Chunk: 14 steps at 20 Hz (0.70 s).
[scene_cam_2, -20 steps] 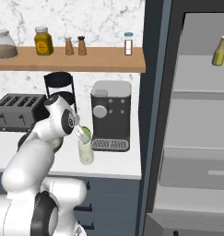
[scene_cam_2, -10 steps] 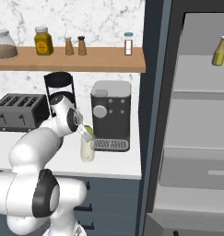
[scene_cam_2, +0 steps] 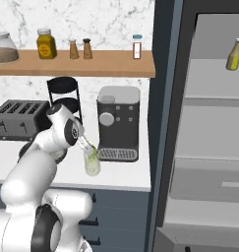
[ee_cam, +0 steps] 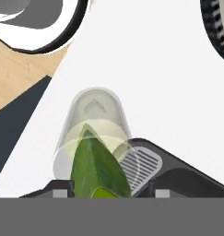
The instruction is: Grab a lemon wedge from the fridge and one ice cube from the ice bowl, and put them in the glass of lemonade.
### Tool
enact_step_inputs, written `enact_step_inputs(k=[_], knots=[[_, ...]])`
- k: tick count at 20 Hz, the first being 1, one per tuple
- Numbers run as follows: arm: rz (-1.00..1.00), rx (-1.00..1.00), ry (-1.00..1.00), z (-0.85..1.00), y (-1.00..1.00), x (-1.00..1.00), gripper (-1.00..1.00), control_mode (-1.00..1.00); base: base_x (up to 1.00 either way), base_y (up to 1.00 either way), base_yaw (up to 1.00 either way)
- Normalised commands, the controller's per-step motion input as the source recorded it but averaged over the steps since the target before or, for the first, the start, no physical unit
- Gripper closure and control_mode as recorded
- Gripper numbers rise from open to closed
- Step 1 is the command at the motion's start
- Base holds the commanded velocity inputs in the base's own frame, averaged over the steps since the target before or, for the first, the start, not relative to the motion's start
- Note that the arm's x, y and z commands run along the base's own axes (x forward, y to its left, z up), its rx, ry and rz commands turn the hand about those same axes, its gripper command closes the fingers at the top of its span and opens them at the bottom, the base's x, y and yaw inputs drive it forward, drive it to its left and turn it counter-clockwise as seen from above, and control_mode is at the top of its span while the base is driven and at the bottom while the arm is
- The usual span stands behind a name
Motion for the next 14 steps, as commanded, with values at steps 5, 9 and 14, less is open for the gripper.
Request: enact_step_inputs(k=[5, 9, 14], knots=[[0.0, 0.0, -0.06, 0.03, 0.0, 0.0, -1.0, -1.0, 0.0, 0.0, 0.0], [0.0, 0.0, -0.13, 0.64, 0.01, -0.15, -1.0, -1.0, 0.0, 0.0, 0.0], [0.0, 0.0, -0.12, 0.92, 0.2, -0.64, -1.0, -1.0, 0.0, 0.0, 0.0]])
